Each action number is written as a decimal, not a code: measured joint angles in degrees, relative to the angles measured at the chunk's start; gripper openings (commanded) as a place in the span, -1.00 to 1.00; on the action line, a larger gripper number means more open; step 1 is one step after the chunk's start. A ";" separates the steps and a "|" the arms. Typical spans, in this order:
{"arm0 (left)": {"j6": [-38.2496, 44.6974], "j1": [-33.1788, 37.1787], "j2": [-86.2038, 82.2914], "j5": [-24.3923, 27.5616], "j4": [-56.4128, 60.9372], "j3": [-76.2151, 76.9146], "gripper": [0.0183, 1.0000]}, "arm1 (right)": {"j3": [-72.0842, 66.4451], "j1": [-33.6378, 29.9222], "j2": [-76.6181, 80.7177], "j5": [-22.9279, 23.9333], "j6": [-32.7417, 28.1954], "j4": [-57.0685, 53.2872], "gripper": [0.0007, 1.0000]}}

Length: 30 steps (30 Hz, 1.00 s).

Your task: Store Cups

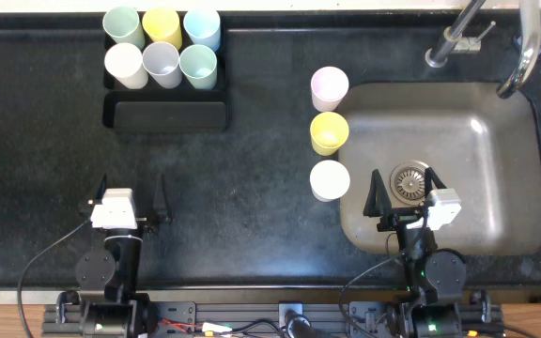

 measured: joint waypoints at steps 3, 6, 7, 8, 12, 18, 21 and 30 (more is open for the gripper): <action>-0.02 0.00 0.02 0.00 0.00 0.00 1.00 | 0.00 0.00 0.00 0.02 0.02 -0.02 1.00; -0.22 0.00 3.69 0.94 -0.42 1.60 1.00 | 0.00 0.00 -0.02 0.02 -0.02 -0.04 1.00; -0.26 0.00 6.51 1.77 -0.59 3.13 1.00 | 0.00 0.00 0.00 0.02 0.00 -0.04 1.00; -0.26 0.00 10.03 2.95 -0.90 5.40 1.00 | 0.00 0.00 -0.02 0.02 -0.02 0.00 1.00; -1.20 0.04 34.80 13.31 -3.26 26.97 1.00 | 0.00 0.00 -0.07 0.04 0.00 -0.24 1.00; -6.23 -3.39 79.12 24.44 -26.25 80.50 1.00 | 0.00 0.00 -0.17 0.00 0.00 -0.07 1.00; -12.46 -8.76 97.53 21.16 -43.12 105.37 1.00 | 0.00 0.00 -0.17 0.02 -0.02 -0.02 1.00; -29.00 -29.83 130.97 4.09 -67.23 147.93 1.00 | 0.00 0.00 -0.17 0.04 0.00 -0.04 1.00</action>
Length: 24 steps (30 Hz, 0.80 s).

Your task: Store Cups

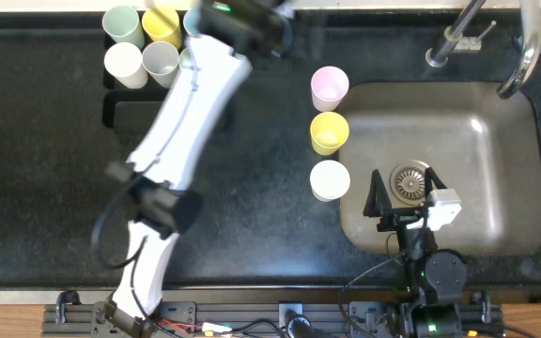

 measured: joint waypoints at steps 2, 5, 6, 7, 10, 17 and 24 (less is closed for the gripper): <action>-3.56 -3.34 3.65 -3.15 -0.59 1.05 1.00 | 0.00 0.00 0.00 -0.02 -0.02 -0.02 0.99; -8.13 -4.85 7.08 -6.23 -0.55 1.09 1.00 | 0.00 0.00 0.00 -0.02 -0.04 0.00 0.99; -9.46 -4.85 7.93 -6.80 -0.55 1.09 1.00 | 0.00 0.00 0.00 0.00 0.00 0.00 0.99; -10.36 -4.81 8.46 -7.08 -0.59 1.09 1.00 | 0.00 0.00 0.00 -0.02 0.00 -0.02 1.00; -13.31 -4.11 10.49 -7.65 -0.63 1.11 1.00 | 0.00 0.00 0.00 -0.02 -0.02 0.02 0.99; -16.24 -3.58 13.16 -7.39 -0.48 1.51 1.00 | 0.00 0.00 0.00 -0.02 -0.02 -0.02 1.00; -16.96 -3.58 13.64 -5.53 -0.50 1.51 1.00 | 0.00 0.00 0.00 -0.04 0.00 -0.02 1.00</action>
